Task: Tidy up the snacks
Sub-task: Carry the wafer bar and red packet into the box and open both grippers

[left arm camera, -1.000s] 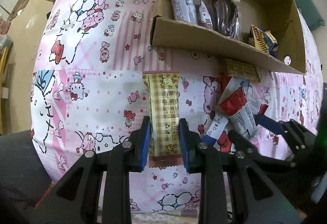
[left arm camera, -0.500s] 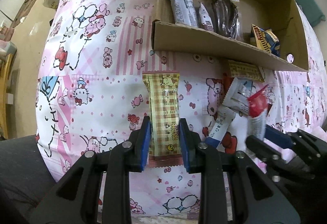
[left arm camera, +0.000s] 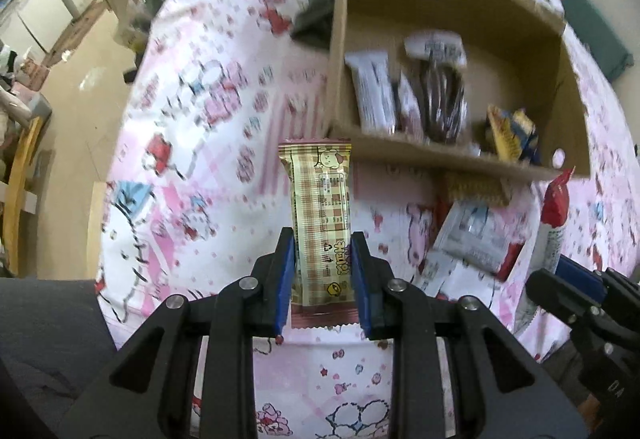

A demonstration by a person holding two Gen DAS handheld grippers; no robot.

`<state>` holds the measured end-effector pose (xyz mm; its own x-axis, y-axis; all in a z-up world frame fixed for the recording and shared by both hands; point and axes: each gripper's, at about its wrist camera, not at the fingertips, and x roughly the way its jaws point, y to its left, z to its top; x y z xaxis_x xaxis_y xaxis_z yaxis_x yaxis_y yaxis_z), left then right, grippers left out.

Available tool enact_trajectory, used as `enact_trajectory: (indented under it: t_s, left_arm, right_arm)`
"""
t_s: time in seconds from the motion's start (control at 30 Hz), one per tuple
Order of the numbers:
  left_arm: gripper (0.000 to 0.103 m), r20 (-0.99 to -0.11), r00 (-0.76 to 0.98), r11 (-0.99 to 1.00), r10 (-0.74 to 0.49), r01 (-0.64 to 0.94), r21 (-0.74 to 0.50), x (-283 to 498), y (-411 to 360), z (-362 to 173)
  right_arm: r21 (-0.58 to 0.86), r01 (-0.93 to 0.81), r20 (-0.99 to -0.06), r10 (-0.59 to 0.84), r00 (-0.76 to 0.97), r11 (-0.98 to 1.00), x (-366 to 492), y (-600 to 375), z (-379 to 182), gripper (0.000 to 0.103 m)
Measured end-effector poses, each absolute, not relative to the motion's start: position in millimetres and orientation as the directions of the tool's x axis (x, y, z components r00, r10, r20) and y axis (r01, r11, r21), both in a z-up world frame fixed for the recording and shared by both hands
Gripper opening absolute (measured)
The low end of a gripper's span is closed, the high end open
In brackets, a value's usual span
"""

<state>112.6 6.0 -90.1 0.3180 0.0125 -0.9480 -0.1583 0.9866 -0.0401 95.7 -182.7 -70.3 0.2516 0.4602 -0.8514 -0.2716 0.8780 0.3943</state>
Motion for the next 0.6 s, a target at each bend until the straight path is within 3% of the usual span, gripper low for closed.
enact_trajectory:
  t_s: [0.23,0.6]
  left_arm:
    - [0.023,-0.933,0.359,0.984,0.025,-0.173,-0.04,110.8,11.9,-72.2]
    - [0.023,-0.945,0.327,0.98,-0.017,-0.183,-0.081,82.1,12.6,-61.0]
  right_arm:
    - [0.483,-0.252,-0.752,0.545,0.37,0.838,97.2,-196.5,-43.5,0.032]
    - [0.54,-0.227,-0.701,0.582,0.411,0.81,102.7,-210.3,-28.3,0.032]
